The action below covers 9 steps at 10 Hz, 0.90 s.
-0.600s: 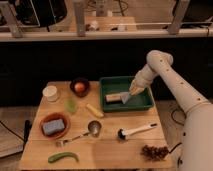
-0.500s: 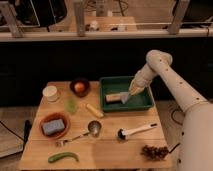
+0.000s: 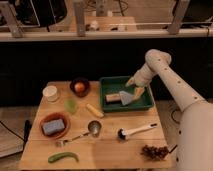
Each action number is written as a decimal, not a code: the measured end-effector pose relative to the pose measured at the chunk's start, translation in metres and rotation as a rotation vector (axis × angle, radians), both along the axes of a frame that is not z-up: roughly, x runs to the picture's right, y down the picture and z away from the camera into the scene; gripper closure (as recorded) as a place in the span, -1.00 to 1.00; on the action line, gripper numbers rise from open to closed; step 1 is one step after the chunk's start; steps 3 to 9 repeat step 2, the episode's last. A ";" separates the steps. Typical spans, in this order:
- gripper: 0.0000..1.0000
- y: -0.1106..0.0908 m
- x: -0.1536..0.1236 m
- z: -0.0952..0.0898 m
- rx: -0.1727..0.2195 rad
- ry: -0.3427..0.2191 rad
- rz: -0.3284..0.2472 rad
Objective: Place towel in tray
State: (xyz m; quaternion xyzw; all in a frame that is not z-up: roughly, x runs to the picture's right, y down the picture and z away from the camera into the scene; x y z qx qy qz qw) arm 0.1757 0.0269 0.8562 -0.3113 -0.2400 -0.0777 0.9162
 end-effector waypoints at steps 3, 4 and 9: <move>-0.60 -0.002 0.002 0.002 0.013 0.011 0.009; -0.60 -0.002 0.002 0.002 0.013 0.011 0.009; -0.60 -0.002 0.002 0.002 0.013 0.011 0.009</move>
